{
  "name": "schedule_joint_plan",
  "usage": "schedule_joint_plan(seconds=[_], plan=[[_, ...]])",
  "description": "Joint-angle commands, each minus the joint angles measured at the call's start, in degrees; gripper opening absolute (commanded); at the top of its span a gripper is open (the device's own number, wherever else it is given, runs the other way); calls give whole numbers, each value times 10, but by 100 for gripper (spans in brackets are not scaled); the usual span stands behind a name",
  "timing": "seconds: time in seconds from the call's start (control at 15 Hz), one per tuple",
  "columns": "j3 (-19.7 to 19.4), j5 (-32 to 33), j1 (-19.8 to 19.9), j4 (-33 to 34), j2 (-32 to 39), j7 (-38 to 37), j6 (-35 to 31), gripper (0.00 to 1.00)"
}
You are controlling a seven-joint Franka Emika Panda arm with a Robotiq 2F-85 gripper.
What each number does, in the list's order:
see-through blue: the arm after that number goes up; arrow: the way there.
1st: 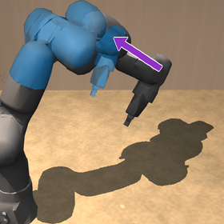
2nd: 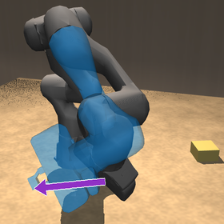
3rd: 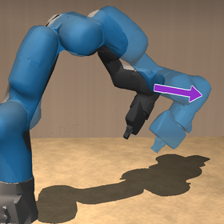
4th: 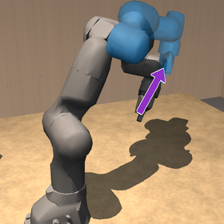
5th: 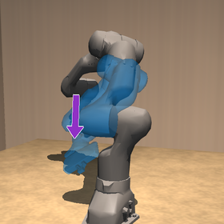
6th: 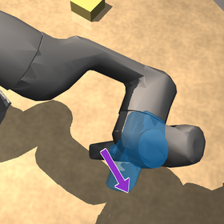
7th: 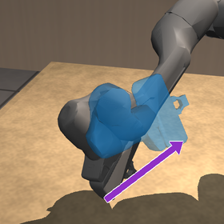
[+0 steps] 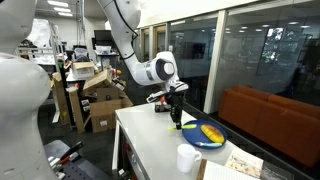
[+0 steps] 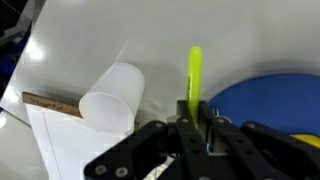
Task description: Pick the marker and put it in the cup
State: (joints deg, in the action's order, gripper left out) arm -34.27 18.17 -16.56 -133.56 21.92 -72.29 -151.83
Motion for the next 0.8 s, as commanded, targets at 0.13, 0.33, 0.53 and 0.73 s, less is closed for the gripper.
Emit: schedule_joint_plan(seconds=[0.13, 0.33, 0.53, 0.73], plan=[[-2, 139, 2, -13, -56, -146, 72, 3], [24, 203, 24, -14, -80, -211, 124, 3], [67, 246, 60, -17, -97, -256, 172, 3], [111, 270, 102, -21, -106, -282, 207, 3]])
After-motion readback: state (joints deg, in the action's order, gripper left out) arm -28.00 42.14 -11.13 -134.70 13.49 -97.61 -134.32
